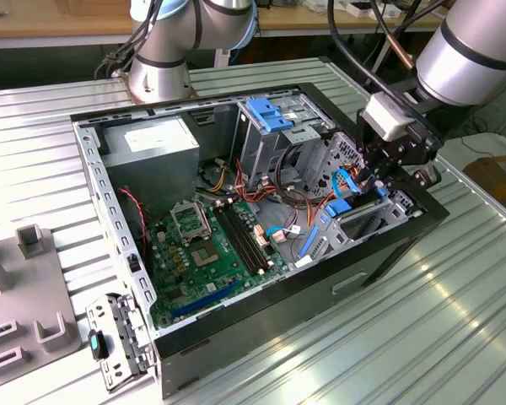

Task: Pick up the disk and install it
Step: 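Insert the second disk wire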

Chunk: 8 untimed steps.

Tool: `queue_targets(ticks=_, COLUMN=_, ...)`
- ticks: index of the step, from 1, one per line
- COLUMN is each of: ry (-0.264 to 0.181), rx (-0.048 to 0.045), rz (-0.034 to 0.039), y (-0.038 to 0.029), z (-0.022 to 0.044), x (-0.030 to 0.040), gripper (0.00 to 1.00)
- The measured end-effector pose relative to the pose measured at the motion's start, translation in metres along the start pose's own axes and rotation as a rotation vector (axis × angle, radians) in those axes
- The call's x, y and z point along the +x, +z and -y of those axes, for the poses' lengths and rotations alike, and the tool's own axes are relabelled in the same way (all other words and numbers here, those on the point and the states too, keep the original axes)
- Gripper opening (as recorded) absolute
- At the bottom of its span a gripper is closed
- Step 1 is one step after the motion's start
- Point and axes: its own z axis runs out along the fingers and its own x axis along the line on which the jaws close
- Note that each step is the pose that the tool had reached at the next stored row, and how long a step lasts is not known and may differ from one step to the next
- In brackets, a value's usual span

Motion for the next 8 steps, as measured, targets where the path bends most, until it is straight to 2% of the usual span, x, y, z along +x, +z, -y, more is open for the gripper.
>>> queue_targets(ticks=1, ry=0.000, rx=0.0000, rz=0.0000, y=0.0000, z=0.0000, x=0.0000, gripper=0.11)
queue_targets(ticks=8, ry=0.000, rx=0.0000, rz=0.0001, y=0.0000, z=0.0000, x=0.0000, gripper=0.11)
